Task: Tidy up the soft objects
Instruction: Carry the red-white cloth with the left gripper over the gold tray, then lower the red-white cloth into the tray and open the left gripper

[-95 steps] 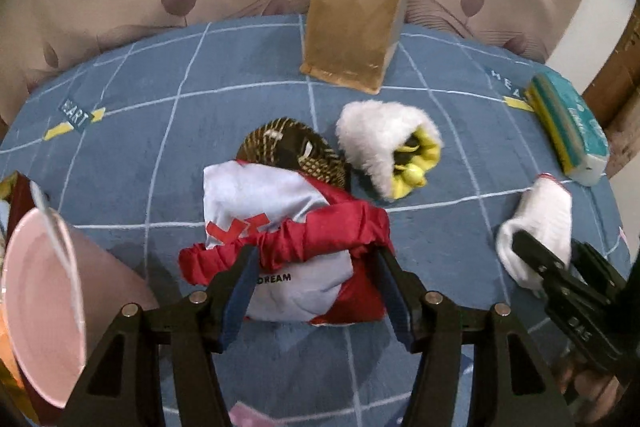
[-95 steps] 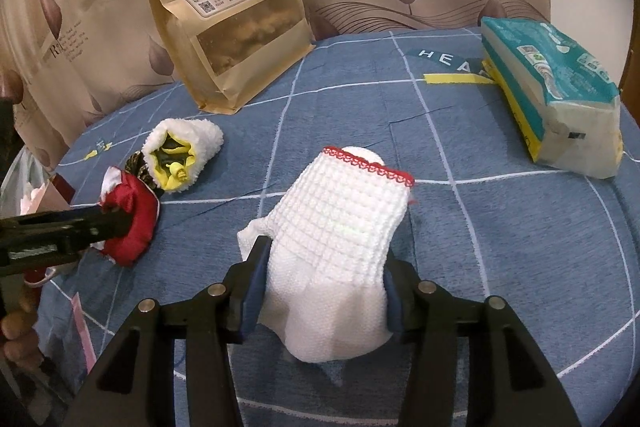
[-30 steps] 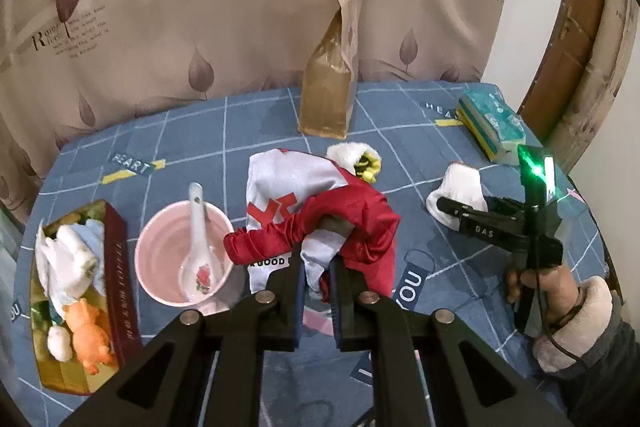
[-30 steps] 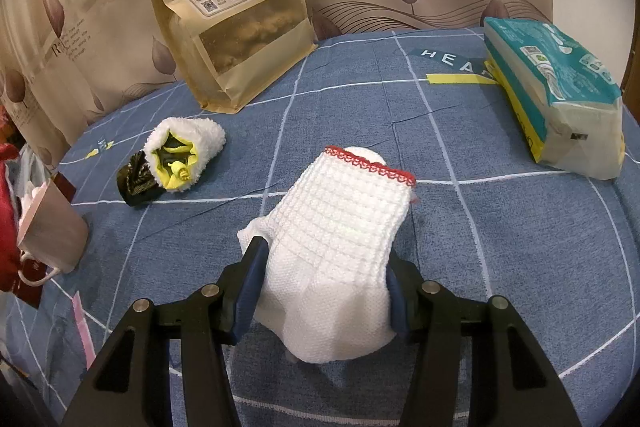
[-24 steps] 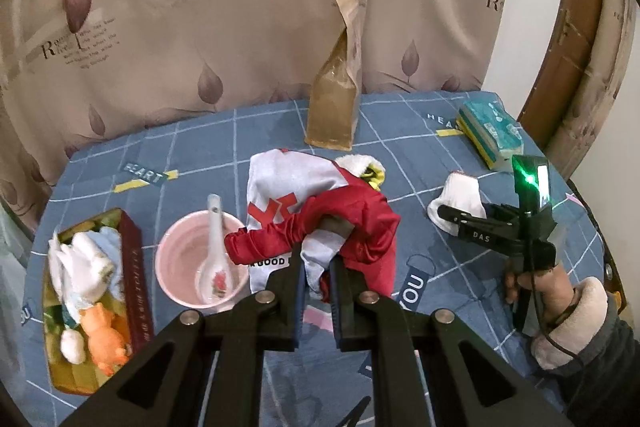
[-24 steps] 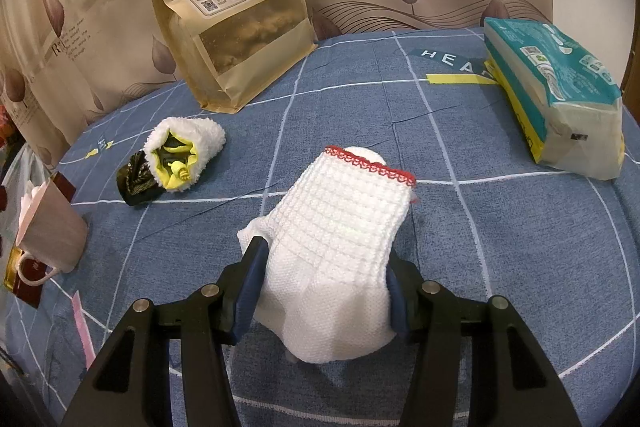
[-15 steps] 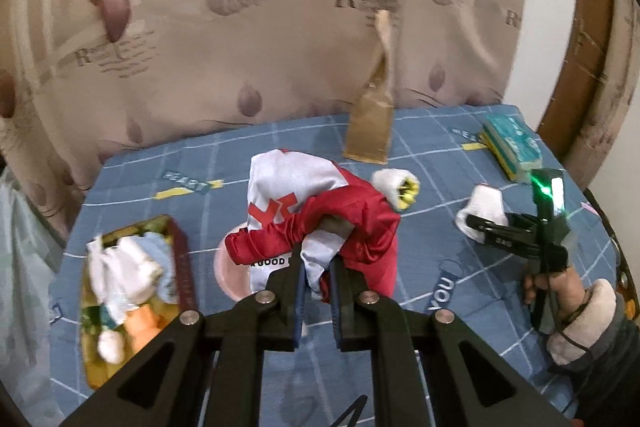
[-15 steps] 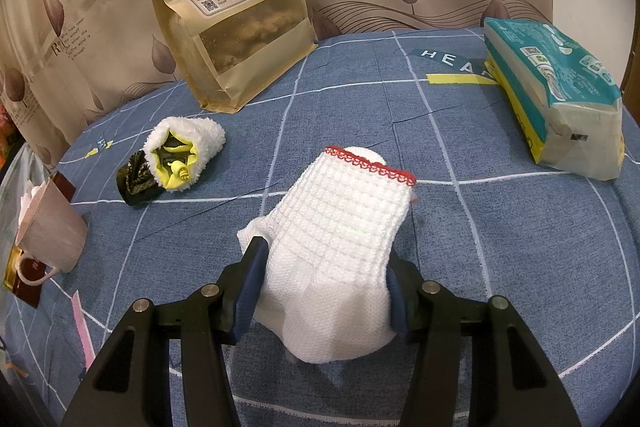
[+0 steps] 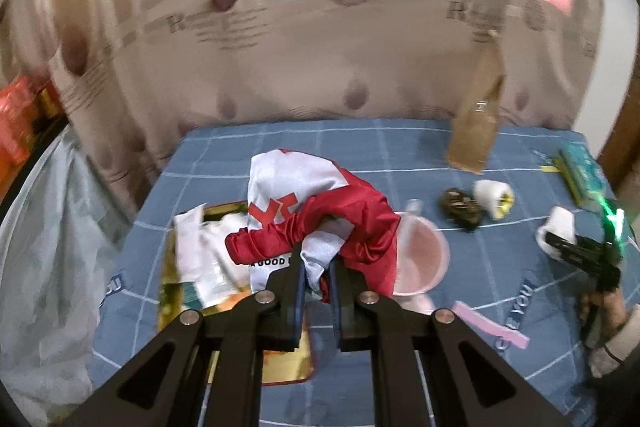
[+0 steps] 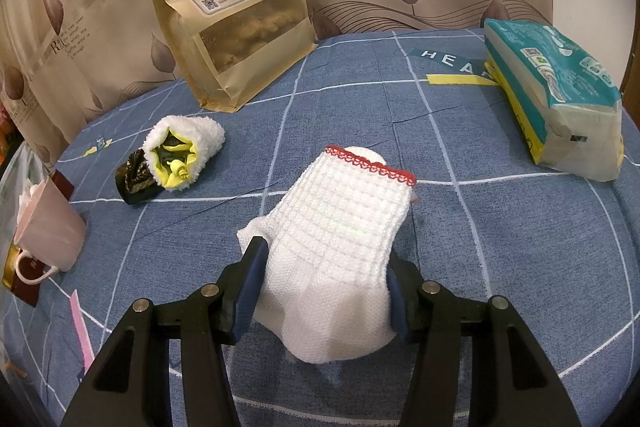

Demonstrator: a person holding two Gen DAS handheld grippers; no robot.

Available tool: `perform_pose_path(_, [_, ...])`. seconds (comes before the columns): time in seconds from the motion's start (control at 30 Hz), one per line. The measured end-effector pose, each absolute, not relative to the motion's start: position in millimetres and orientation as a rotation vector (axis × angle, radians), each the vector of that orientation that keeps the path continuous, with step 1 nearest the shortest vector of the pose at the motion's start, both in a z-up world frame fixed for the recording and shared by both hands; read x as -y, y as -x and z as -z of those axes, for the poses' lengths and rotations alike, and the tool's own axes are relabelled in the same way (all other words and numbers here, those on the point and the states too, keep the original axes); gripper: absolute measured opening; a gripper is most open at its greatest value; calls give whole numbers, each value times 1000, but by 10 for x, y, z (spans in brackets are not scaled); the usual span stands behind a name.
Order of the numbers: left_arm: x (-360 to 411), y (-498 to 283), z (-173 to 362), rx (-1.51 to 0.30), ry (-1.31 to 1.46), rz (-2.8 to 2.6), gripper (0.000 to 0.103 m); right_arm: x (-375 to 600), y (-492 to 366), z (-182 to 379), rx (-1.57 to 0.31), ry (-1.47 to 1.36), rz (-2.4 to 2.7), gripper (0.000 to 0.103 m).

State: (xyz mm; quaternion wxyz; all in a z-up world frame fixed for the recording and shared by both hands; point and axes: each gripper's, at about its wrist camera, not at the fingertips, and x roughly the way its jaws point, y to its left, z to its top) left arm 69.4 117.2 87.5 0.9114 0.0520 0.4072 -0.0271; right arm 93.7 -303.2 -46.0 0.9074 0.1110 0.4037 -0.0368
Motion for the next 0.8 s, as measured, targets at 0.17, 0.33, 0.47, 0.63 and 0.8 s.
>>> perform_pose_path(0.17, [-1521, -788, -687, -889, -78, -34, 10, 3033, -934, 463, -834, -226, 77, 52])
perform_pose_path(0.33, [-1806, -867, -480, -936, -45, -91, 10, 3026, -944, 464, -835, -225, 78, 52])
perform_pose_path(0.47, [-2002, -902, -347, -961, -26, -135, 10, 3029, -943, 463, -835, -223, 78, 52])
perform_pose_path(0.63, [-2166, -921, -195, -994, -7, -170, 10, 3030, -946, 464, -836, -222, 79, 52])
perform_pose_path(0.8, [-2275, -927, -52, -1026, -1, -194, 10, 3039, -945, 467, -836, -220, 79, 52])
